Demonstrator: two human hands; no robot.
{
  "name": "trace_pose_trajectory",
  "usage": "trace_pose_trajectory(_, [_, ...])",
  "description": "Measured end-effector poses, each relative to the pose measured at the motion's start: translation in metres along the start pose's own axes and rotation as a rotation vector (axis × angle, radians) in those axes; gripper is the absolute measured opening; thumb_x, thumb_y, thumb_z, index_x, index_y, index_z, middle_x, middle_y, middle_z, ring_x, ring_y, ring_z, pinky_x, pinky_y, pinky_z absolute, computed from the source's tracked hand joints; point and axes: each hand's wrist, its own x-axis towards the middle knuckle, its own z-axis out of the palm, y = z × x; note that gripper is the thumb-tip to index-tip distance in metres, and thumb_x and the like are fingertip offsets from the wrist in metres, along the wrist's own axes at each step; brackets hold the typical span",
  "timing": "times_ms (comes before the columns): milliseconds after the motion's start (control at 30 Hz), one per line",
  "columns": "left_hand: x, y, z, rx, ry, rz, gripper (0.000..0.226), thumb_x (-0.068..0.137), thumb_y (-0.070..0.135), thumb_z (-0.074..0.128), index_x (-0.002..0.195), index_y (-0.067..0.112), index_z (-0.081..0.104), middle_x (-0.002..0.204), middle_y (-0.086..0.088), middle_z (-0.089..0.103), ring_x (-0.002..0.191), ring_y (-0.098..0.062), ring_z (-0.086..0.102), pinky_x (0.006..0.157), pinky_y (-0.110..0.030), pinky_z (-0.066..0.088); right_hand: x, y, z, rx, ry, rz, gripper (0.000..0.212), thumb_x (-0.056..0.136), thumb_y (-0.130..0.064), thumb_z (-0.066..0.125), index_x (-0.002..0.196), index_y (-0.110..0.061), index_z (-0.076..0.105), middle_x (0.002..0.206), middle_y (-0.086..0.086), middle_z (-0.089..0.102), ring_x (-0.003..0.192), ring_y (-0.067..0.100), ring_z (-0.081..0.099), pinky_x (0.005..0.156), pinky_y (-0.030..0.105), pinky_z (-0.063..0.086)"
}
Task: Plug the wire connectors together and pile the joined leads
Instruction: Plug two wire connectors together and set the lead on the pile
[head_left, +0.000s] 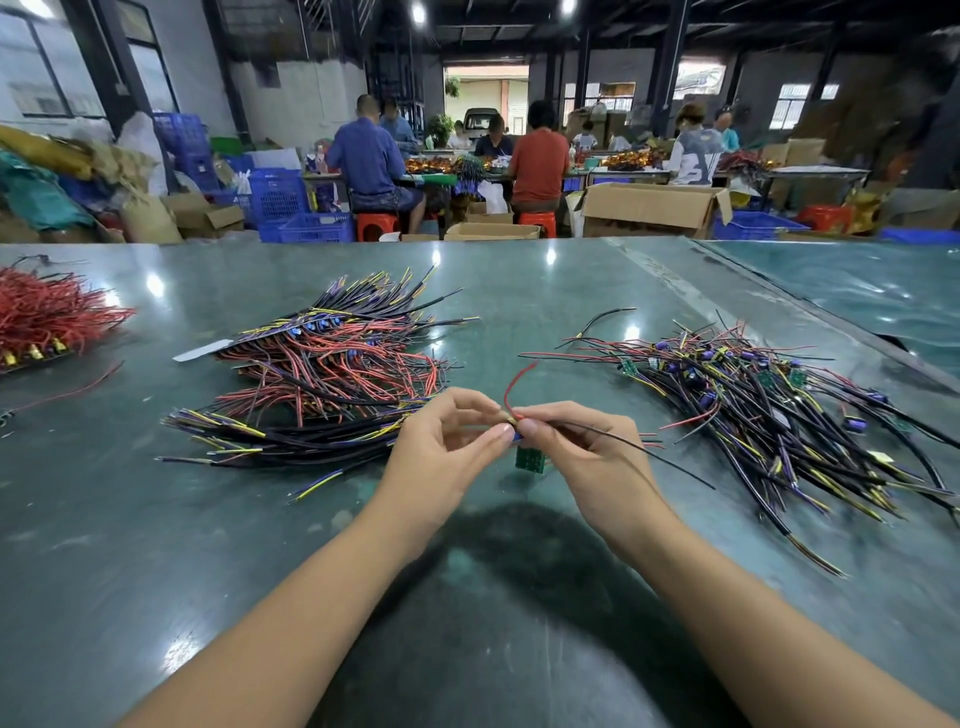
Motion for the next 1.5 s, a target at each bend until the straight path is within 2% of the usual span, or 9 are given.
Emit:
trace_pose_trajectory(133, [-0.001, -0.002, 0.002, -0.147, -0.057, -0.257, 0.016, 0.09, -0.001, 0.056, 0.097, 0.007, 0.068, 0.084, -0.006, 0.072, 0.073, -0.013, 0.068, 0.076, -0.025, 0.057, -0.002, 0.003, 0.0, -0.064, -0.04, -0.006, 0.017, 0.084, 0.002, 0.065, 0.082, -0.014, 0.072, 0.08, -0.001, 0.074, 0.076, 0.009, 0.065, 0.074, 0.02, 0.051])
trace_pose_trajectory(333, [-0.004, 0.001, 0.003, -0.238, -0.049, -0.346, 0.02, 0.079, -0.007, 0.064, 0.082, 0.009, 0.076, 0.082, -0.007, 0.073, 0.077, -0.015, 0.07, 0.07, -0.021, 0.056, -0.001, 0.008, 0.004, -0.325, 0.097, -0.131, 0.023, 0.086, -0.005, 0.066, 0.077, -0.026, 0.067, 0.077, -0.011, 0.064, 0.072, 0.001, 0.059, 0.068, 0.017, 0.046])
trace_pose_trajectory(567, [-0.002, 0.004, 0.003, -0.243, -0.064, -0.347, 0.017, 0.072, -0.004, 0.069, 0.075, 0.01, 0.077, 0.077, -0.01, 0.073, 0.071, -0.016, 0.071, 0.066, -0.021, 0.056, 0.007, 0.005, -0.001, -0.195, 0.265, 0.046, 0.024, 0.092, -0.012, 0.06, 0.069, -0.021, 0.063, 0.058, -0.009, 0.062, 0.054, 0.004, 0.051, 0.058, 0.024, 0.045])
trace_pose_trajectory(733, [-0.005, 0.003, 0.003, -0.232, -0.099, -0.362, 0.019, 0.072, -0.009, 0.069, 0.08, 0.007, 0.074, 0.075, -0.012, 0.072, 0.068, -0.017, 0.07, 0.064, -0.021, 0.055, 0.019, -0.003, -0.023, 0.108, 0.446, 0.153, 0.021, 0.093, -0.005, 0.056, 0.073, -0.007, 0.058, 0.051, -0.005, 0.054, 0.04, 0.002, 0.043, 0.042, 0.014, 0.035])
trace_pose_trajectory(867, [-0.006, 0.006, 0.005, -0.219, -0.125, -0.374, 0.02, 0.072, -0.01, 0.069, 0.08, 0.007, 0.075, 0.077, -0.013, 0.072, 0.07, -0.019, 0.071, 0.064, -0.022, 0.055, 0.024, -0.008, -0.039, 0.298, 0.511, 0.223, 0.015, 0.092, -0.003, 0.057, 0.077, -0.003, 0.058, 0.062, 0.005, 0.056, 0.043, 0.003, 0.051, 0.047, 0.012, 0.044])
trace_pose_trajectory(1033, [-0.01, 0.01, 0.008, -0.177, -0.222, -0.382, 0.024, 0.072, -0.014, 0.068, 0.073, 0.008, 0.076, 0.076, -0.011, 0.072, 0.069, -0.022, 0.071, 0.064, -0.024, 0.056, 0.025, -0.011, -0.044, 0.333, 0.607, 0.196, 0.019, 0.092, -0.004, 0.058, 0.074, -0.008, 0.059, 0.047, -0.006, 0.057, 0.042, 0.002, 0.051, 0.047, 0.011, 0.045])
trace_pose_trajectory(1200, [-0.017, 0.011, 0.009, -0.18, -0.34, -0.384, 0.022, 0.072, -0.006, 0.07, 0.092, 0.004, 0.069, 0.082, -0.009, 0.073, 0.076, -0.02, 0.072, 0.069, -0.023, 0.055, 0.026, -0.026, -0.049, 0.282, 0.45, 0.167, 0.015, 0.093, -0.003, 0.055, 0.079, -0.006, 0.06, 0.053, -0.005, 0.055, 0.043, 0.003, 0.046, 0.045, 0.012, 0.041])
trace_pose_trajectory(1333, [-0.015, 0.011, 0.009, -0.232, -0.328, -0.364, 0.051, 0.063, 0.011, 0.074, 0.113, 0.011, 0.065, 0.104, -0.008, 0.072, 0.096, -0.023, 0.07, 0.075, -0.025, 0.055, 0.042, -0.062, -0.074, 0.179, 0.271, 0.23, 0.015, 0.093, -0.005, 0.053, 0.08, -0.003, 0.06, 0.061, 0.001, 0.054, 0.041, 0.001, 0.045, 0.042, 0.009, 0.04])
trace_pose_trajectory(1500, [-0.009, 0.006, 0.008, -0.25, -0.216, -0.365, 0.049, 0.065, 0.012, 0.071, 0.113, 0.009, 0.063, 0.094, -0.009, 0.072, 0.082, -0.02, 0.07, 0.073, -0.026, 0.057, 0.093, -0.096, -0.115, -0.327, 0.057, 0.372, 0.016, 0.093, -0.01, 0.055, 0.085, 0.001, 0.063, 0.063, 0.002, 0.055, 0.043, 0.001, 0.047, 0.041, 0.009, 0.041])
